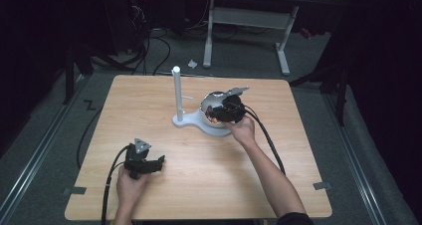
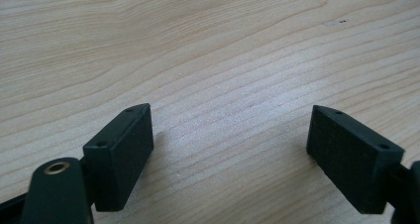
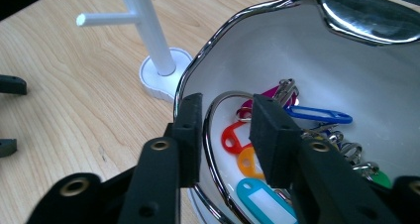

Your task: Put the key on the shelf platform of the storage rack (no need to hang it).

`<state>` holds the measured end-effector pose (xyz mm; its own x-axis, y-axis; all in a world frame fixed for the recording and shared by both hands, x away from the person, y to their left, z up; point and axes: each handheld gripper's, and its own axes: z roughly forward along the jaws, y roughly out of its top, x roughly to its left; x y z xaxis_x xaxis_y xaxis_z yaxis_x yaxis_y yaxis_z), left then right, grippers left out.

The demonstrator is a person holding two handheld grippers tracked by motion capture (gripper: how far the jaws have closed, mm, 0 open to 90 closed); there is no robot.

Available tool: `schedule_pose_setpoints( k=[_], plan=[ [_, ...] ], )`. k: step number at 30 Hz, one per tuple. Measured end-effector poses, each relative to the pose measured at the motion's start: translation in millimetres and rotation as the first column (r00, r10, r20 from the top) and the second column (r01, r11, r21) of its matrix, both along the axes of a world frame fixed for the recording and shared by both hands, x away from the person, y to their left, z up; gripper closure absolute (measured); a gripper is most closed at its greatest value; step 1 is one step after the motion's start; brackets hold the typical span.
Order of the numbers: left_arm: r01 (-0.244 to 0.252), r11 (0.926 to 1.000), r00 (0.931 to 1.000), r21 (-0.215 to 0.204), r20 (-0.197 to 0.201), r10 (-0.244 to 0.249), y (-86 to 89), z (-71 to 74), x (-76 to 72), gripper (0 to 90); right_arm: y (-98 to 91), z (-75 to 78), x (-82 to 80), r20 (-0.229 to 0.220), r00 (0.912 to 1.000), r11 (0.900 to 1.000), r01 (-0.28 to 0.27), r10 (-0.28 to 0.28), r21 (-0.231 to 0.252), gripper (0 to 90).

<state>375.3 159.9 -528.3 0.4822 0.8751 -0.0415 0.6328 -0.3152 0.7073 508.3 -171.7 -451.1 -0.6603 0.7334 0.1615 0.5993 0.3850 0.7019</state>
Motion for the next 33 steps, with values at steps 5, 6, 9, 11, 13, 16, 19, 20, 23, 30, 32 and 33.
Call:
schedule_pose_setpoints(
  k=[5,6,9,11,13,16,19,20,23,30,32,33],
  plan=[
    [0.001,1.0,1.0,0.002,0.0,-0.001,0.1,0.0,0.0,18.7,-5.4,3.2,-0.9,0.007,0.9999,0.9992,0.015,-0.015,0.036,55.4],
    [0.001,1.0,1.0,0.002,0.0,-0.001,0.0,0.0,0.0,18.7,-6.2,4.9,-1.6,0.007,0.9998,0.9989,0.019,-0.019,0.042,54.4],
    [0.001,1.0,1.0,0.002,0.0,-0.001,0.1,0.1,0.0,18.7,-9.4,11.4,-4.6,0.027,0.9993,0.9985,0.025,-0.026,0.049,52.5],
    [0.0,1.0,1.0,0.001,0.0,0.0,-0.1,0.0,0.0,18.7,-12.0,15.0,-7.1,0.04,0.9987,0.9982,0.029,-0.031,0.053,52.5],
    [0.0,1.0,1.0,0.001,0.0,0.0,-0.1,0.0,0.0,18.7,-18.5,20.0,-10.9,0.06,0.9972,0.9974,0.041,-0.045,0.058,52.2],
    [0.0,1.0,1.0,0.001,0.0,0.0,-0.1,0.0,0.0,18.7,-24.0,22.9,-13.5,0.064,0.9962,0.9964,0.055,-0.059,0.064,52.0],
    [0.0,1.0,1.0,0.001,0.0,0.0,-0.1,0.0,-0.1,18.7,-32.7,26.9,-17.8,0.071,0.9944,0.9951,0.073,-0.078,0.066,51.8],
    [0.0,1.0,1.0,0.001,0.0,0.0,-0.1,0.0,-0.1,18.7,-34.9,27.8,-18.7,0.074,0.994,0.9949,0.075,-0.08,0.066,51.7],
    [0.0,1.0,1.0,0.001,0.0,0.0,-0.1,0.0,0.0,18.7,-43.4,32.8,-22.2,0.074,0.9931,0.9944,0.087,-0.091,0.06,51.3],
    [0.0,1.0,1.0,0.001,0.0,0.0,-0.1,0.0,0.0,18.7,-56.5,42.2,-29.0,0.089,0.9904,0.9934,0.101,-0.105,0.054,51.1],
    [0.0,1.0,1.0,0.001,0.0,0.0,-0.1,0.0,0.0,18.7,-61.9,47.0,-35.3,0.107,0.9871,0.9919,0.114,-0.119,0.056,51.3],
    [0.0,1.0,1.0,0.001,0.0,0.0,-0.1,0.0,0.0,18.7,-61.9,47.0,-35.3,0.107,0.9871,0.9919,0.114,-0.119,0.056,51.3]
  ],
)
